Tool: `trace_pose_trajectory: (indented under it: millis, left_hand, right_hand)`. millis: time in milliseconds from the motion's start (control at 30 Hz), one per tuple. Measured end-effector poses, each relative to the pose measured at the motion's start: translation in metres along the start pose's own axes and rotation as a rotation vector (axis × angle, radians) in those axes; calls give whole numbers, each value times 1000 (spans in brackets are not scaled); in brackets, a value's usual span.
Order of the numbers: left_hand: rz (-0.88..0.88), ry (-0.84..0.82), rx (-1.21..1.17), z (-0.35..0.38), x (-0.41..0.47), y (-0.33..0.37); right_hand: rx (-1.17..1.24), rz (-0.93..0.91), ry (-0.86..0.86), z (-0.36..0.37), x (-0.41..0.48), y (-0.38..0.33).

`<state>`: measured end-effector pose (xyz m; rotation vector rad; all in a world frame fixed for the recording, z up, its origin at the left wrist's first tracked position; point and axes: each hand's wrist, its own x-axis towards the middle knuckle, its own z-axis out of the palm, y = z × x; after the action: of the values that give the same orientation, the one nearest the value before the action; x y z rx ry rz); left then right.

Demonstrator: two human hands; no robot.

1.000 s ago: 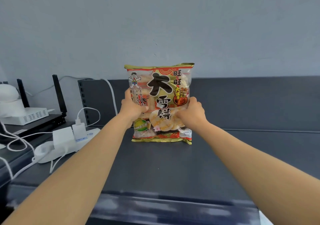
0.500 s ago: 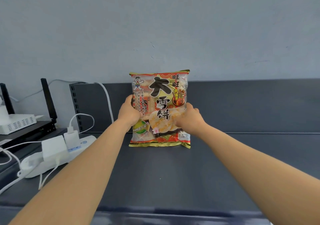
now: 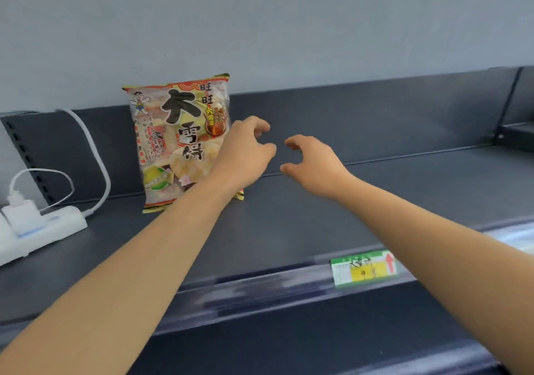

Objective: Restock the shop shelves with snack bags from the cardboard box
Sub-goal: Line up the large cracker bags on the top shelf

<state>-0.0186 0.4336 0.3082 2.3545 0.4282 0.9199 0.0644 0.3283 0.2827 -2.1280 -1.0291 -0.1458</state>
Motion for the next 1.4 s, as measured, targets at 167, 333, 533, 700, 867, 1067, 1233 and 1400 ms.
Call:
trace_pose_trajectory:
  millis: [167, 333, 533, 700, 867, 1067, 1233, 1400]
  left_hand:
    - [170, -247, -133, 73, -55, 85]
    - [260, -533, -283, 156, -127, 168]
    - [-15, -1062, -314, 271, -215, 228]
    - [-371, -1279, -311, 355, -280, 244]
    - [-710, -1302, -395, 413, -322, 255]
    - [-947, -1217, -442, 470, -342, 260]
    - [-1037, -1161, -478, 506, -345, 253]
    - [-1137, -1146, -542, 532, -344, 241]
  right_hand:
    - [-167, 106, 89, -76, -79, 66]
    - [-318, 315, 195, -156, -183, 141]
    - [-378, 697, 132, -210, -312, 233]
    - [-379, 953, -51, -217, -388, 298]
    - [-402, 1066, -135, -222, -430, 349]
    - [-414, 1143, -126, -226, -443, 411]
    - [-436, 1158, -110, -227, -437, 461]
    - [-401, 1223, -174, -224, -433, 500]
